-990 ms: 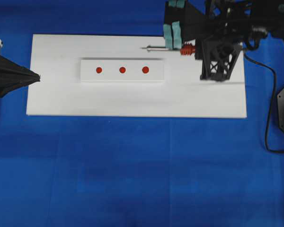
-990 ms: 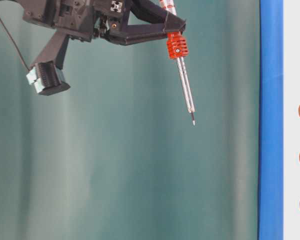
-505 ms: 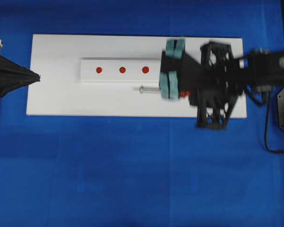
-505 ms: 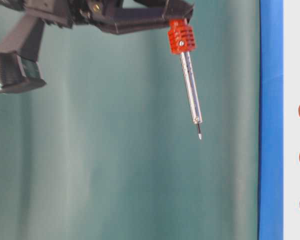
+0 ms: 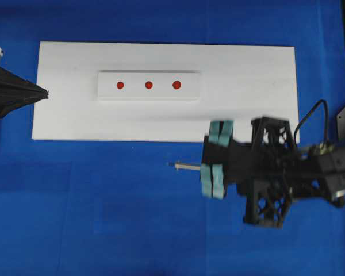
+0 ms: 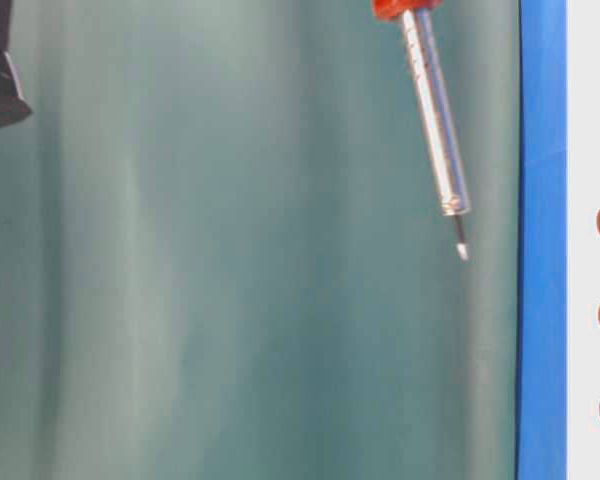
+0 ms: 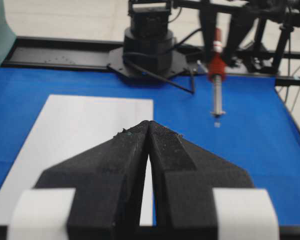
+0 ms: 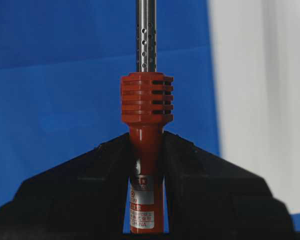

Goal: Touch the tip of the soldering iron to the mark.
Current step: 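Carry the iron down to the blue cloth and lay it down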

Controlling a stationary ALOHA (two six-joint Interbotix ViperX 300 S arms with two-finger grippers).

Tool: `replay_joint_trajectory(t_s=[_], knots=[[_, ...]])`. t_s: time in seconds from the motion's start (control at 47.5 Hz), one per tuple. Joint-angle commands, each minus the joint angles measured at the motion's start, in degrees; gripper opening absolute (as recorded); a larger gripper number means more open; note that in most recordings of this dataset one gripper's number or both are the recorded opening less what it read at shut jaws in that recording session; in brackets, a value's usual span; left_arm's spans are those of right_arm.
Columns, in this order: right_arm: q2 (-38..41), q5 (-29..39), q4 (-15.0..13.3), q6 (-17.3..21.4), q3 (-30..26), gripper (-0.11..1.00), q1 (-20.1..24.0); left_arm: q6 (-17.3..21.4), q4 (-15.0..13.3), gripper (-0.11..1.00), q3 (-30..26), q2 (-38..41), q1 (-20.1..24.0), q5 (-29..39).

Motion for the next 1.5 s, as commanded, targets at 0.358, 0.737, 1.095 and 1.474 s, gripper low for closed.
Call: replay_joint_trajectory(t_s=[0.358,0.737,1.095,1.474], knots=[[3.8,-3.7,-2.5,0.4,-5.1,0.06,0.4,0.1,0.1,0.0,-0.6,0.3,-0.1,-0.5],[13.1,-6.0,-2.4,-4.7,-14.6,0.06,-3.3,0.0,0.1,0.0,-0.6,0.3,-0.1,-0.5],[17.1,-6.3,-2.4,-6.0,-19.7,0.06,-4.0,0.0,0.1,0.0,-0.7,0.0,-0.1,-0.5],[19.5,-14.0,-2.2,-5.9,-15.5,0.06,-4.5,0.0,0.1,0.0,-0.6,-0.1,-0.1,-0.4]])
